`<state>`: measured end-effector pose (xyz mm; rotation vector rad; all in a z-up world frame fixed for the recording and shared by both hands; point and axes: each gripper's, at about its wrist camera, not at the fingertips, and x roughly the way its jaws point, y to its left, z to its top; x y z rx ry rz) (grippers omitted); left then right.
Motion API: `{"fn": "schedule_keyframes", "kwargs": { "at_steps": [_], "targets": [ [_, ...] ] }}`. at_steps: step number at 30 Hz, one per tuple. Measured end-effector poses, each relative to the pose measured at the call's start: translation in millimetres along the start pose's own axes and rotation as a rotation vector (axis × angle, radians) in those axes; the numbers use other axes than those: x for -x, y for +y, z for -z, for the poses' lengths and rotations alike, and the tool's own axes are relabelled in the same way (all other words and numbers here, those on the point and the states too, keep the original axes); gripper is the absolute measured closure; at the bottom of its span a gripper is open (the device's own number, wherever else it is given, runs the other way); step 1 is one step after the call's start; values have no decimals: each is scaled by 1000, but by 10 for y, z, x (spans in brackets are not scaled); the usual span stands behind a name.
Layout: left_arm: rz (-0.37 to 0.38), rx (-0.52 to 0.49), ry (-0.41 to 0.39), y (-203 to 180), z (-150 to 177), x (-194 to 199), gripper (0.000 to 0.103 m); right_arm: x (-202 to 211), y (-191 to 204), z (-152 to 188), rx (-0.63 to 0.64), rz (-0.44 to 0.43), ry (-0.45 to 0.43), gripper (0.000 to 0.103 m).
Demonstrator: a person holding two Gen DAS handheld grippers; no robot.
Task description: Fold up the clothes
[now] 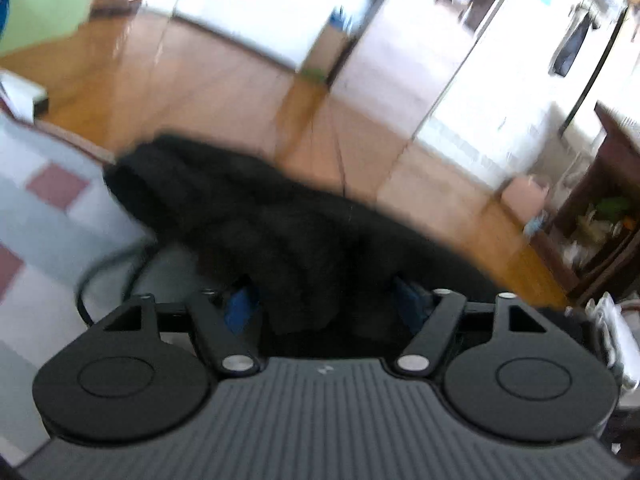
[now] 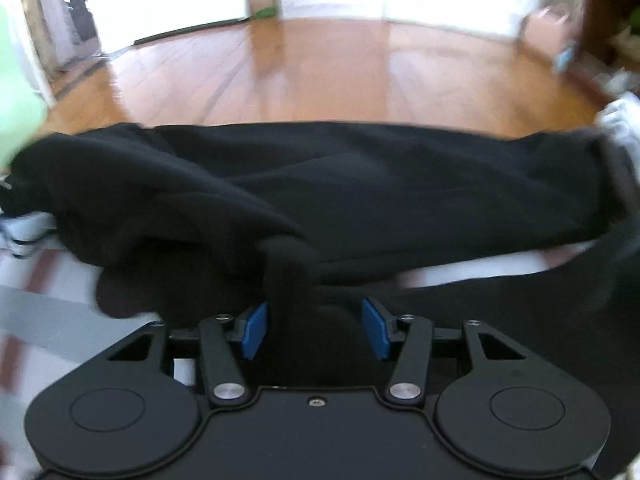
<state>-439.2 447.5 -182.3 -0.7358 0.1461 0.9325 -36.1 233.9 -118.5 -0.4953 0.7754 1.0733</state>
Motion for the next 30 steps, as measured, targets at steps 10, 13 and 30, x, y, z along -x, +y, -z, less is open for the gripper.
{"fn": "schedule_keyframes", "kwargs": {
  "at_steps": [10,13,30],
  "targets": [
    [61,22,117,28,9,-89,40,-359,-147,19,-252,-51,3,89],
    [-46,-115,267,-87,166,-333,21,-493,-338,29,-406,-122,45,89],
    [-28,211,212,217,310,-554,7,-728,-399,0,-541,-194,74,84]
  ]
}}
